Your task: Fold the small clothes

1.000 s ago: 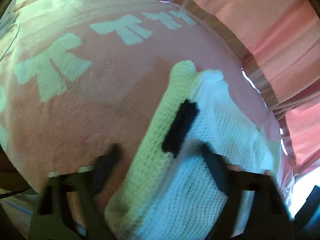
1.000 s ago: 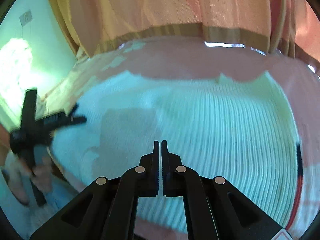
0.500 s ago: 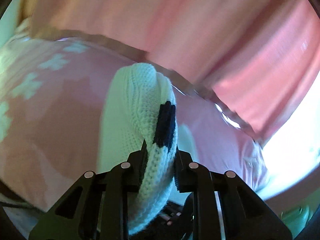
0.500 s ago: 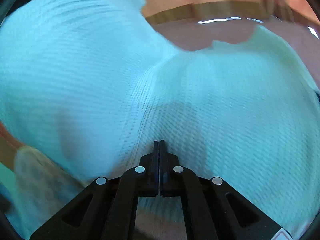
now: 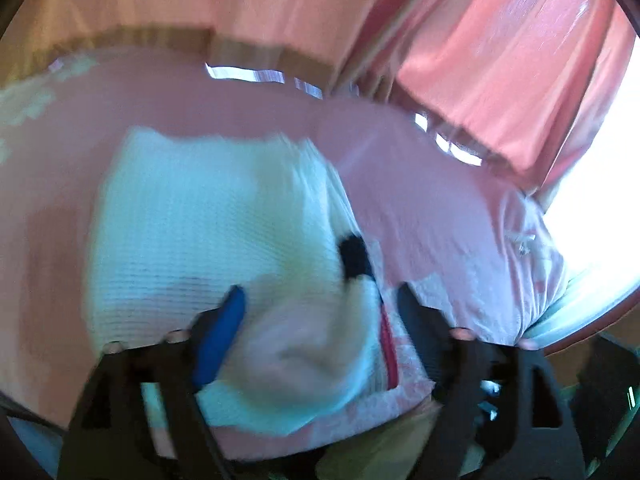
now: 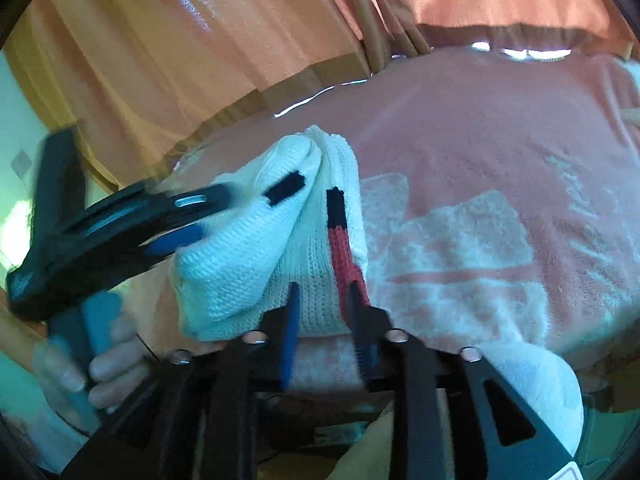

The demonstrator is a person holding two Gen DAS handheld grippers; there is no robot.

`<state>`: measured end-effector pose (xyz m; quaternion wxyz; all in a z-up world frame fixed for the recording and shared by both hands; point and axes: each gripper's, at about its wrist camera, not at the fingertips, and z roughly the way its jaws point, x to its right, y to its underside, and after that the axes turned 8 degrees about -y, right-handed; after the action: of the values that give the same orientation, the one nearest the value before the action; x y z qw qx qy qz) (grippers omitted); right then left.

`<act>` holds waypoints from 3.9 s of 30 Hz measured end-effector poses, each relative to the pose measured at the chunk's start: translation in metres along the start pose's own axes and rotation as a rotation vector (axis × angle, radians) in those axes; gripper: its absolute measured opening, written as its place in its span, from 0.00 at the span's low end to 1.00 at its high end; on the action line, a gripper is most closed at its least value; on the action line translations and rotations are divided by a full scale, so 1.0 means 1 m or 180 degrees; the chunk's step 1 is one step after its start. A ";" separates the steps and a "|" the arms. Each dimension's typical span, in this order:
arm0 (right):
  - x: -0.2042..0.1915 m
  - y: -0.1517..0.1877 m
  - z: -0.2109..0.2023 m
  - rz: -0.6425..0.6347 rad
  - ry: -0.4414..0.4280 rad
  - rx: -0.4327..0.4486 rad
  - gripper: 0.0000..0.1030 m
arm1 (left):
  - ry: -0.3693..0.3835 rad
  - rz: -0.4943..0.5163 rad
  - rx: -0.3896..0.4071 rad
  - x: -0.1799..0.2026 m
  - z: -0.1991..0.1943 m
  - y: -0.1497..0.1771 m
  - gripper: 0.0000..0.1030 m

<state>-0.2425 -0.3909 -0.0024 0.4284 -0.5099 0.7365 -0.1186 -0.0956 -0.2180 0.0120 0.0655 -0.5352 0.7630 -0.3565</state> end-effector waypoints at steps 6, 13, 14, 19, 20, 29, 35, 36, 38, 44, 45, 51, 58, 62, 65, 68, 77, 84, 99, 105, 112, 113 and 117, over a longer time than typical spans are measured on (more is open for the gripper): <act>0.007 -0.034 0.025 0.0015 -0.0348 -0.0195 0.49 | -0.0428 0.0100 0.0061 -0.038 -0.028 0.027 0.81; -0.037 -0.056 0.040 -0.0266 -0.0522 -0.0243 0.53 | -0.0574 0.0363 -0.0198 -0.030 0.002 0.073 0.81; -0.050 -0.053 0.043 -0.0426 -0.0563 -0.0298 0.59 | -0.0647 0.0383 -0.0178 -0.033 0.004 0.074 0.81; -0.085 -0.028 0.078 -0.1068 -0.0327 -0.0595 0.23 | -0.0725 0.0415 -0.0162 -0.042 0.009 0.076 0.80; -0.082 -0.024 0.086 -0.1127 -0.0131 -0.0668 0.11 | -0.0740 0.0414 -0.0173 -0.045 0.009 0.076 0.79; 0.006 -0.015 0.072 -0.0210 0.0336 -0.1011 0.15 | -0.0692 0.0058 -0.0324 -0.076 0.018 0.069 0.79; -0.029 -0.050 0.025 -0.0407 -0.0003 -0.0454 0.47 | -0.0586 -0.0188 -0.0429 -0.097 0.017 0.068 0.79; -0.033 -0.062 0.029 -0.0449 -0.0074 -0.0405 0.55 | -0.0587 -0.0180 -0.0439 -0.097 0.018 0.068 0.79; -0.034 -0.082 0.058 -0.0514 -0.0123 -0.0472 0.60 | -0.0593 -0.0192 -0.0474 -0.098 0.021 0.069 0.79; -0.018 -0.091 0.146 -0.0455 -0.0153 -0.0964 0.15 | -0.0611 -0.0131 -0.0500 -0.097 0.025 0.067 0.79; -0.021 -0.098 0.134 -0.0468 -0.0170 -0.0813 0.14 | -0.0602 -0.0128 -0.0495 -0.096 0.025 0.066 0.79; 0.009 -0.111 0.127 -0.0539 0.0278 -0.0766 0.19 | -0.0465 -0.0240 -0.0534 -0.104 0.026 0.058 0.80; -0.023 -0.071 0.037 -0.0561 0.0033 -0.0284 0.49 | -0.0162 -0.0576 -0.0330 -0.124 -0.007 0.035 0.82; -0.025 -0.029 0.046 -0.0696 0.0159 -0.0647 0.23 | -0.0254 -0.0561 -0.0358 -0.119 0.001 0.029 0.82; -0.007 -0.015 0.043 -0.0511 0.0266 -0.0752 0.08 | -0.0387 -0.0456 -0.0427 -0.109 0.007 0.030 0.82; 0.011 -0.011 0.041 -0.0397 0.0459 -0.0881 0.08 | -0.0481 -0.0338 -0.0513 -0.101 0.013 0.038 0.82; -0.001 -0.022 0.020 -0.0293 0.0274 -0.0759 0.49 | -0.0533 -0.0345 -0.0547 -0.091 0.009 0.034 0.84; 0.008 -0.043 0.057 0.0040 0.0140 -0.0500 0.76 | -0.0179 -0.0706 -0.0644 -0.091 0.042 0.009 0.92; 0.032 -0.032 0.110 0.0619 -0.0289 -0.0512 0.38 | 0.0036 -0.0388 -0.0702 -0.075 0.069 0.002 0.57; -0.026 -0.051 0.062 0.0184 -0.0235 0.0061 0.36 | 0.0212 0.0000 -0.0275 -0.056 0.012 -0.025 0.43; -0.137 -0.090 -0.009 -0.0520 -0.0353 0.0876 0.36 | 0.0563 0.0271 0.0424 -0.060 -0.103 -0.084 0.44; -0.144 -0.091 -0.023 -0.0591 -0.0409 0.0966 0.36 | 0.0567 0.0332 0.0588 -0.062 -0.124 -0.094 0.44; -0.183 -0.109 -0.021 -0.0764 -0.0633 0.1179 0.38 | 0.0439 0.0454 0.1055 -0.078 -0.175 -0.118 0.49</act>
<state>-0.1663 -0.2898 0.1704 0.5679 -0.5156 0.5905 -0.2509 -0.0559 -0.0883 0.1917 0.1254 -0.4360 0.7326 -0.5075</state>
